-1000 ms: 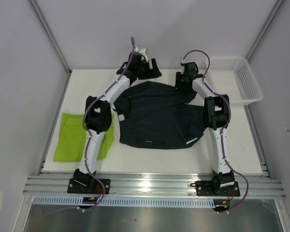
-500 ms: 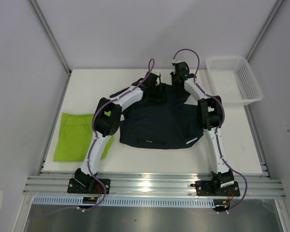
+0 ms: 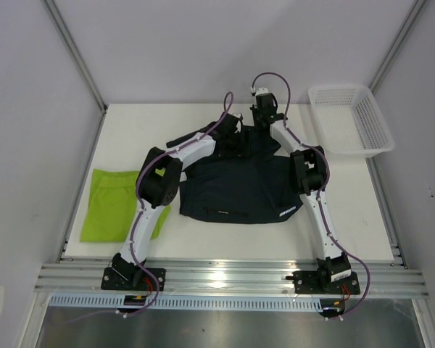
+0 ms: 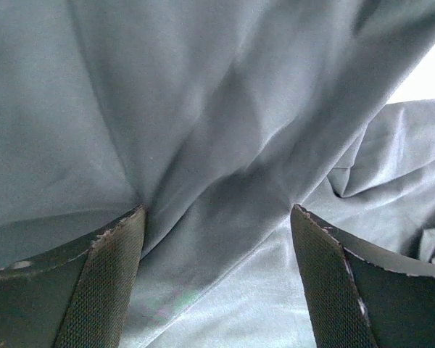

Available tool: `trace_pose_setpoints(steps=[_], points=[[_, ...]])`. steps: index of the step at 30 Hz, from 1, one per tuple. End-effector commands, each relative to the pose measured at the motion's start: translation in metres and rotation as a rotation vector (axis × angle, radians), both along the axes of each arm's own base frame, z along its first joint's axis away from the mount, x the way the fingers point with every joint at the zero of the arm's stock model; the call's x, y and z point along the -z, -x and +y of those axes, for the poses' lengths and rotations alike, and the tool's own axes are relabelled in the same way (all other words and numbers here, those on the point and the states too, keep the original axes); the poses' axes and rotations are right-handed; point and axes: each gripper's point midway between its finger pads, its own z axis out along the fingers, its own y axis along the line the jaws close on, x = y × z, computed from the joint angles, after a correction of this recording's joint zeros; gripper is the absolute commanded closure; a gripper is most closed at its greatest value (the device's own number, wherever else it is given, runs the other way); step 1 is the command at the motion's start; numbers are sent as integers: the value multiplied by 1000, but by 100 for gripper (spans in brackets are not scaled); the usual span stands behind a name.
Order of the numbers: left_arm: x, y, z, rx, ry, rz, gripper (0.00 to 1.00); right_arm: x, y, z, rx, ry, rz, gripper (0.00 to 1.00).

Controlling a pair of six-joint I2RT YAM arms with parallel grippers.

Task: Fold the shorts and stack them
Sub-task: Flatten the shorts out

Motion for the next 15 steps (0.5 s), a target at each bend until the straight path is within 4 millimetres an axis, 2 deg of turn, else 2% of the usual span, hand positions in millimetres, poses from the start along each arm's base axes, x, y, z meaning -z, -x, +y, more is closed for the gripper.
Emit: trace_pose_setpoints(steps=[1,5,10,11,14,15], points=[[16,37,2,-4,-6,134,17,-23,-29,-12,40,18,-142,85],[27,62,-7,14,-27,179,17,-35,-43,-17,69,1,-221,87],[38,78,-3,-3,-64,226,18,-49,-57,-27,107,-30,-294,90],[36,78,-4,-3,-64,223,18,-51,-58,-26,106,-39,-301,88],[32,76,-2,-7,-70,204,18,-71,-57,-17,49,-85,-299,72],[30,75,-1,-10,-73,201,18,-78,-54,-15,27,-96,-292,71]])
